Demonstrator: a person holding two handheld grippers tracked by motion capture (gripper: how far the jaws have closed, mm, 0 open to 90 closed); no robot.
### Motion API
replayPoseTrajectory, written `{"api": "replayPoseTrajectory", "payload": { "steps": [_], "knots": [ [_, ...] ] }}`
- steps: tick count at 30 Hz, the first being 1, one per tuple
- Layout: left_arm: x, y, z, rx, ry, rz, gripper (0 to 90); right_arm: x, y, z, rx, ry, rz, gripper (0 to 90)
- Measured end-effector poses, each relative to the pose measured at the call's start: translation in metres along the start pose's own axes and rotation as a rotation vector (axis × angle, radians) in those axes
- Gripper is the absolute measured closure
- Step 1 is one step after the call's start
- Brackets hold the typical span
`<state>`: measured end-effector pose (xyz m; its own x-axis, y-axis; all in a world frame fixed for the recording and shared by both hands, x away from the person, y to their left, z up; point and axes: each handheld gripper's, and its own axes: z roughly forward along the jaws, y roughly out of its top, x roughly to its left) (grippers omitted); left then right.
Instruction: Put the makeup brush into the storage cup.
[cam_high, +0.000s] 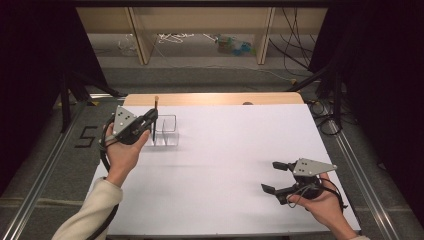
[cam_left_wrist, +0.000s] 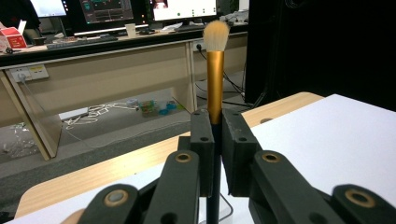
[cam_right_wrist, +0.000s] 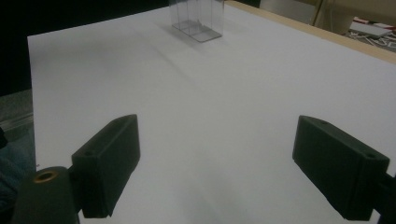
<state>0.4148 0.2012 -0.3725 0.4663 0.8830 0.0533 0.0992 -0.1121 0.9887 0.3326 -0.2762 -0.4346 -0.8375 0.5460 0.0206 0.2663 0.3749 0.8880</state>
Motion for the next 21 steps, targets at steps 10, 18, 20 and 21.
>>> {"api": "replayPoseTrajectory", "payload": {
  "steps": [10, 18, 20, 21],
  "knots": [
    [0.0023, 0.0008, 0.0027, -0.001, 0.002, -0.001, 83.4, 0.0000, 0.0000, 0.0000, -0.001, -0.001, 0.001, 15.8],
    [0.0032, 0.0026, 0.0050, -0.007, 0.003, -0.001, 83.3, 0.0000, 0.0001, -0.0002, -0.002, -0.003, -0.003, 15.8],
    [0.0036, 0.0030, 0.0056, -0.008, 0.003, -0.001, 83.4, -0.0001, 0.0001, -0.0002, -0.005, -0.002, -0.001, 15.8],
    [0.0038, 0.0032, 0.0060, -0.009, 0.003, -0.001, 83.4, 0.0000, 0.0002, -0.0003, -0.006, 0.001, 0.002, 15.8]
  ]
}}
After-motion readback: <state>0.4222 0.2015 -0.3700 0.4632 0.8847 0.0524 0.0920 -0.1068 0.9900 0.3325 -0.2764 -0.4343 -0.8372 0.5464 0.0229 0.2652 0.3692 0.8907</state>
